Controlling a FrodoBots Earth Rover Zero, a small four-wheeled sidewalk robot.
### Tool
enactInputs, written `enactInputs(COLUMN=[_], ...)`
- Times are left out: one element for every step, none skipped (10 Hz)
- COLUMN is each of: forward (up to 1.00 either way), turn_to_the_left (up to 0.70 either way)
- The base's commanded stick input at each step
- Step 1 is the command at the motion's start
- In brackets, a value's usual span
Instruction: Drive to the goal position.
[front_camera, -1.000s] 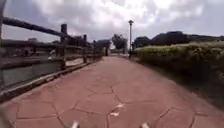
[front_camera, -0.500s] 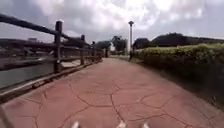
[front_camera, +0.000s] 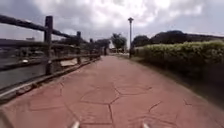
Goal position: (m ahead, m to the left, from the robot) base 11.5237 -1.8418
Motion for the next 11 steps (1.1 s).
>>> enactInputs(forward=[0.70, 0.70, 0.70, 0.70, 0.70, 0.70, 0.70, 0.70, 0.70, 0.70, 0.70], turn_to_the_left=[0.00, 0.00, 0.00, 0.00, 0.00, 0.00, 0.00, 0.00, 0.00, 0.00, 0.00])
